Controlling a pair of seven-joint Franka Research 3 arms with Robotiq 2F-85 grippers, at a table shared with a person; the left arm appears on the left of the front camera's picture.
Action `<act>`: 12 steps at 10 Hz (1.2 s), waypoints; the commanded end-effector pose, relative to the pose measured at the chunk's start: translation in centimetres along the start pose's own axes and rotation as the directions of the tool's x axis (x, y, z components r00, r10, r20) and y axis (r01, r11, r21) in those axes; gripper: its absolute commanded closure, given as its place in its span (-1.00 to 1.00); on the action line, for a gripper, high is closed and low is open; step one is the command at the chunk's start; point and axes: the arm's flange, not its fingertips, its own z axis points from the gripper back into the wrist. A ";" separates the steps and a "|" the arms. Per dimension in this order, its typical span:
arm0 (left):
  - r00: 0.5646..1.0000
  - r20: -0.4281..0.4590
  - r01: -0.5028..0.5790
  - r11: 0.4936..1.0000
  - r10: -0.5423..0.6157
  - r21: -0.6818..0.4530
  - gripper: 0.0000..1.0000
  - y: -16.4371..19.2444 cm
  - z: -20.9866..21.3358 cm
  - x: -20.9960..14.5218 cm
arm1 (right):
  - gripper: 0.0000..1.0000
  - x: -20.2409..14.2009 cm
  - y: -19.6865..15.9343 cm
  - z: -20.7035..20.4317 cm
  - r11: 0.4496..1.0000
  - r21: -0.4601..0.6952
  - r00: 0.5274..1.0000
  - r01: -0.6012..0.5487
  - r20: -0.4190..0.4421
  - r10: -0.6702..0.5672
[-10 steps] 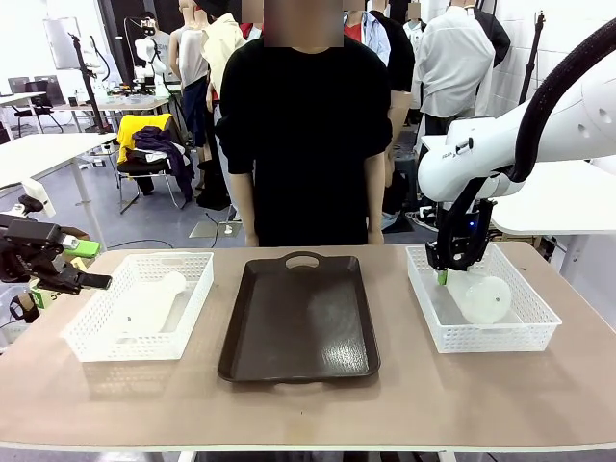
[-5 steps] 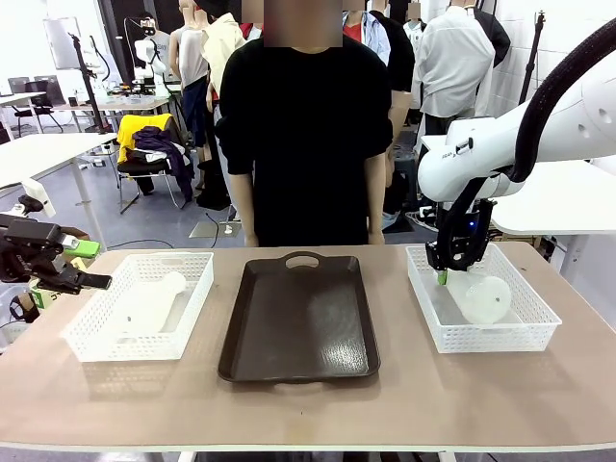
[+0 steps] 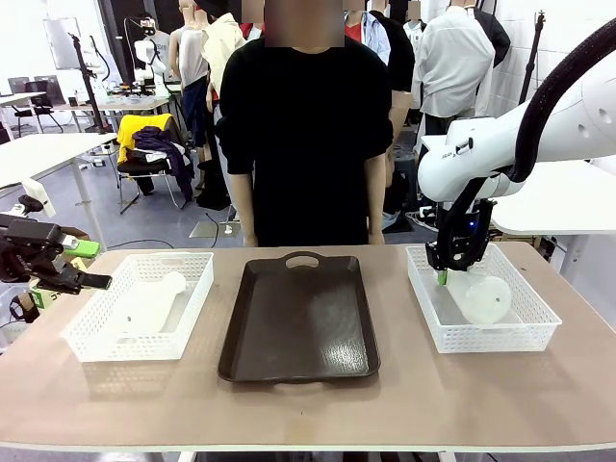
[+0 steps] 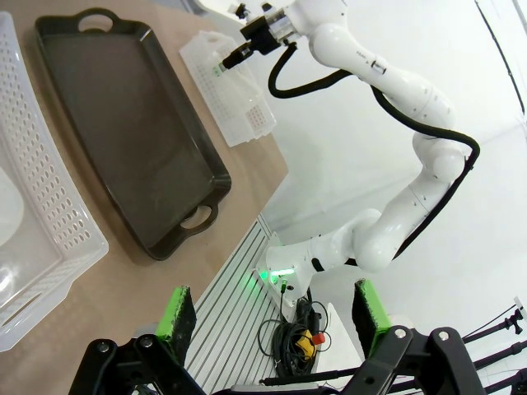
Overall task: Prepare the laboratory tools.
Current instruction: While moving the picked Big flask to the Handle tray indicated by the person, stop as directed by the person.
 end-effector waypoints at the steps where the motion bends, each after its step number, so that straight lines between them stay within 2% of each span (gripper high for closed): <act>1: 1.000 0.008 0.009 1.000 -0.009 -0.007 -1.00 -0.1 0.1 0.1 | 1.00 0.0 0.0 0.0 1.000 0.000 1.000 0.000 0.000 0.000; 3: 1.000 0.008 0.009 1.000 -0.009 -0.007 -1.00 -0.1 0.1 0.1 | 1.00 -0.8 0.4 0.9 1.000 -0.022 1.000 -0.018 0.018 0.018; 7: 1.000 0.008 0.009 1.000 -0.009 -0.007 -1.00 -0.1 0.1 0.1 | 1.00 -2.2 0.6 3.8 0.999 -0.038 1.000 0.020 0.004 -0.020; 12: 1.000 0.008 0.009 1.000 -0.009 -0.007 -1.00 -0.1 0.1 0.1 | 1.00 -0.5 0.7 2.6 0.999 -0.032 0.999 -0.027 -0.024 0.026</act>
